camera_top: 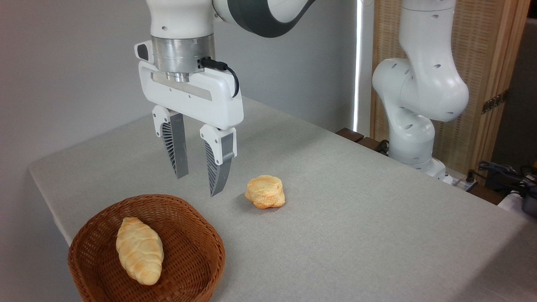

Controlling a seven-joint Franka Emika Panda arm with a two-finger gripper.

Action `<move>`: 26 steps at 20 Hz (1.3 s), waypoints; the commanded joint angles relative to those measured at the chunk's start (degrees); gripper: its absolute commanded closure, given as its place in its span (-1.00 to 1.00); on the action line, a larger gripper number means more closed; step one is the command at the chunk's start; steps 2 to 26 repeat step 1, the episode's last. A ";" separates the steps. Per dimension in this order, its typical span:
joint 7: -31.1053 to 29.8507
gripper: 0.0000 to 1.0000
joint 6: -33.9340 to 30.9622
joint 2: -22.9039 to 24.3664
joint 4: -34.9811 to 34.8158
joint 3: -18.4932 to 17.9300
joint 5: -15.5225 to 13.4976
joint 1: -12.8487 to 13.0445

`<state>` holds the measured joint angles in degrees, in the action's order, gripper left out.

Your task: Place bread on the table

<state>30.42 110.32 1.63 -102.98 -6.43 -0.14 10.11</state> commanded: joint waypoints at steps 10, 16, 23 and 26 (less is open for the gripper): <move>-0.81 -1.00 -2.64 -0.40 0.76 -0.08 -0.30 0.35; -0.81 -1.00 -2.64 -0.40 0.76 -0.08 -0.30 0.35; -0.81 -1.00 -2.64 -0.40 0.76 -0.08 -0.30 0.35; -0.81 -1.00 -2.64 -0.40 0.76 -0.08 -0.30 0.35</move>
